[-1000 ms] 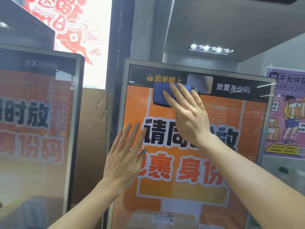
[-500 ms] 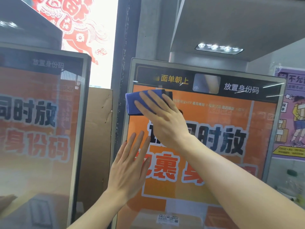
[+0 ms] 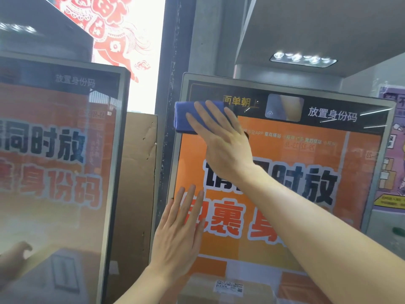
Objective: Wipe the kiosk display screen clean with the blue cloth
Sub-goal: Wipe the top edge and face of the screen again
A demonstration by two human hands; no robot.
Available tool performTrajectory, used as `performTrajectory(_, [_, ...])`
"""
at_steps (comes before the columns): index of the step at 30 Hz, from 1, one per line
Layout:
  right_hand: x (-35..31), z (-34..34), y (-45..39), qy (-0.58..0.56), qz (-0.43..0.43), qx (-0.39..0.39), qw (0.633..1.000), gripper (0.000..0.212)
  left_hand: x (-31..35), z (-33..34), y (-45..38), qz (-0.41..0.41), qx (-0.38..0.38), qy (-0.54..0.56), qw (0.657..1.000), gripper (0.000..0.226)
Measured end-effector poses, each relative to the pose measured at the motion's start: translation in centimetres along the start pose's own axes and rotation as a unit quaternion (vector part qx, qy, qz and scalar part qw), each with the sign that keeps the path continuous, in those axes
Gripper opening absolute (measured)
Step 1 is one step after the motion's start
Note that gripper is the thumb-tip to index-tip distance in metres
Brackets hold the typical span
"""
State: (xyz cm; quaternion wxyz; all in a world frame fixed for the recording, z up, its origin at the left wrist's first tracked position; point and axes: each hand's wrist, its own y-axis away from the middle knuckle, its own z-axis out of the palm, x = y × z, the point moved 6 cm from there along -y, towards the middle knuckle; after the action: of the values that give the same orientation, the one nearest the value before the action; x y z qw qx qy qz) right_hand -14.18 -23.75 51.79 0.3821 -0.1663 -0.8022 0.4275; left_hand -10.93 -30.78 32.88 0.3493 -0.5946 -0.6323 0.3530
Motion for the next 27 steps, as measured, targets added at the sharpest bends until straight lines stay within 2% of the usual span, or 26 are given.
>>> performTrajectory(8, [-3.6,2.3,7.0,-0.004,-0.089,-0.027,0.996,0.059,0.5,0.3,1.9,-0.022,-0.017,0.007,1.000,0.061])
performTrajectory(14, [-2.7,2.0,9.4,0.027,-0.109,-0.045,0.993,0.066,0.4,0.9,3.0,-0.017,-0.027,0.007,0.999,0.060])
performTrajectory(21, [1.6,-0.3,6.2,0.058,0.028,0.012,0.998,0.078,0.2,1.5,3.2,-0.014,-0.016,0.007,1.000,0.059])
performTrajectory(25, [0.7,0.3,7.3,0.038,0.049,0.016,0.998,0.081,0.1,1.8,3.3,-0.015,-0.010,0.008,1.000,0.060])
performTrajectory(27, [-0.2,0.9,8.5,0.032,0.039,0.020,0.999,0.075,0.0,2.0,3.4,-0.012,-0.006,0.010,1.000,0.060])
